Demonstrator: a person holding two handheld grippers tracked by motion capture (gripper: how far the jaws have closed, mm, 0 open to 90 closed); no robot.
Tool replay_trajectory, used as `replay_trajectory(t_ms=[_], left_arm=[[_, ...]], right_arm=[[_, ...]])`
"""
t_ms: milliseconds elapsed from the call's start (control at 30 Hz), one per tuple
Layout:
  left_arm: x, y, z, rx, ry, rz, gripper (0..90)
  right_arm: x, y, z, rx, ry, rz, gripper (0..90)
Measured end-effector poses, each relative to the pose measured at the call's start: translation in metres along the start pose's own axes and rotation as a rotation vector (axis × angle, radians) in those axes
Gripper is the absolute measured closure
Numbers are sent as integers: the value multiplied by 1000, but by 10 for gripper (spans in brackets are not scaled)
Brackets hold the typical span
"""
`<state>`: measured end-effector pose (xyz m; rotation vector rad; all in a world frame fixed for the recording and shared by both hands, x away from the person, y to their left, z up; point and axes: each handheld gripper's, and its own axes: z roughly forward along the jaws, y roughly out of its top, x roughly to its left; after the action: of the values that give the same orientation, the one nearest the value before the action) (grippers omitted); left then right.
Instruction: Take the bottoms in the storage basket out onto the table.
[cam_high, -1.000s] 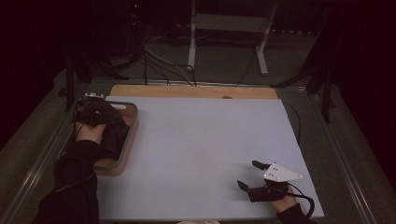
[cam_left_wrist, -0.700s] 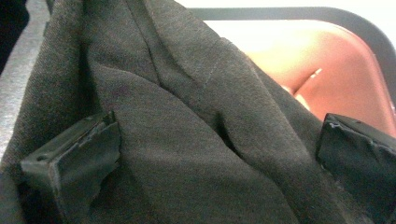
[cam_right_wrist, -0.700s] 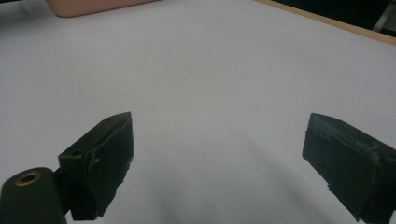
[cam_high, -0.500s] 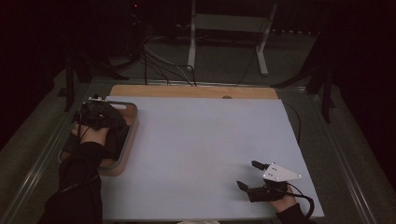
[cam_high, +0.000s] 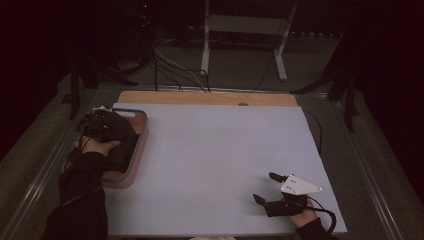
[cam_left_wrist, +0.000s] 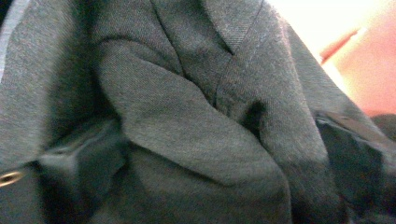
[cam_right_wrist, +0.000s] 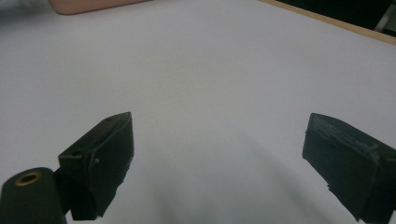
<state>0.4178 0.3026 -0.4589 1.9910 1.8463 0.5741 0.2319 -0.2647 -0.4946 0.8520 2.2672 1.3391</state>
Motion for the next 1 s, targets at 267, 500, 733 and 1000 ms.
replay_trajectory(t_ms=[267,500,733,1000], left_arm=[[-1,-5,-2,-20,-13,33,402],[3,-5,-8,-27,-54,39,604],[11,-12,-21,-81,-100,7,657],[16,-20,-34,-139,-127,-10,673]], right_arm=[[0,0,1,2,2,-1,92],[0,0,0,2,-6,1,92],[-2,0,-1,2,-13,6,92],[-2,0,-1,0,-20,1,93]])
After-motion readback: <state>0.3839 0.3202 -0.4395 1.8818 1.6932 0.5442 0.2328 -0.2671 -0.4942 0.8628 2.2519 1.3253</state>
